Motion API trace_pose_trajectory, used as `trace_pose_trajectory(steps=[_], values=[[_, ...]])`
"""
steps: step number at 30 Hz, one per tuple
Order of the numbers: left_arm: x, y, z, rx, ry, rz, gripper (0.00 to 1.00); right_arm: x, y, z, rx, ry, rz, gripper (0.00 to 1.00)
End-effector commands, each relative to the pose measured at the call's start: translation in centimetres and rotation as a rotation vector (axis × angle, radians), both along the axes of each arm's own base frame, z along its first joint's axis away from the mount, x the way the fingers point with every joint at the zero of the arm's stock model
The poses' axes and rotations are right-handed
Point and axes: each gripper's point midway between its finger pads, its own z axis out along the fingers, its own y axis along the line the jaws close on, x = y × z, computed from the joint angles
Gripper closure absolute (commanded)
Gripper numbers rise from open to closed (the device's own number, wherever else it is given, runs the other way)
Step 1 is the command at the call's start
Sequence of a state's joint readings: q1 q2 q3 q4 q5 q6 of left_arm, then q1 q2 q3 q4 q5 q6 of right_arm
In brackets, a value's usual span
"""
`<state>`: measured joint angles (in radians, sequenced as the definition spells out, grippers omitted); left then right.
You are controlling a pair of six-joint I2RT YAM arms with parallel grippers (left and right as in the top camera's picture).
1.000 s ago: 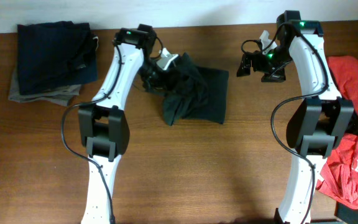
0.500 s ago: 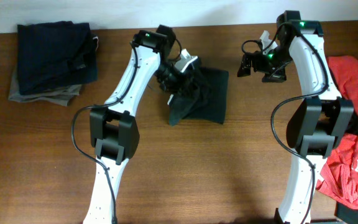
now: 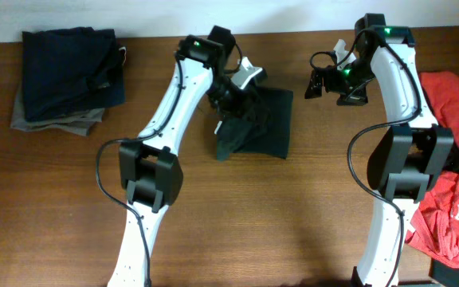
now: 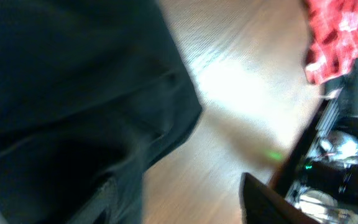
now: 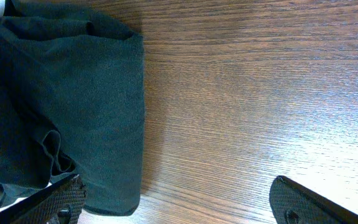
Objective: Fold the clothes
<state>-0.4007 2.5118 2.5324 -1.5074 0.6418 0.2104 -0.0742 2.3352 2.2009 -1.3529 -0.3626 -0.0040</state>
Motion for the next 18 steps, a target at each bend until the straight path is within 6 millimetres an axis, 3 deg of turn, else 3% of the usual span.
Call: trace_pose_trajectory(steps=[1, 4, 8, 18], values=[[2.8, 5.3, 2.3, 0.123, -0.108, 0.109, 0.04, -0.1, -0.1, 0.8, -0.011, -0.018, 0.007, 0.01], [2.9, 7.7, 2.3, 0.174, -0.081, 0.155, 0.01, -0.1, -0.1, 0.8, -0.011, -0.018, 0.007, 0.01], [2.4, 8.4, 0.9, 0.194, -0.024, 0.159, 0.01, -0.1, -0.1, 0.8, -0.011, -0.019, 0.007, 0.01], [-0.3, 3.6, -1.9, 0.047, 0.092, 0.039, 0.01, -0.2, 0.0, 0.8, -0.010, -0.011, 0.007, 0.01]])
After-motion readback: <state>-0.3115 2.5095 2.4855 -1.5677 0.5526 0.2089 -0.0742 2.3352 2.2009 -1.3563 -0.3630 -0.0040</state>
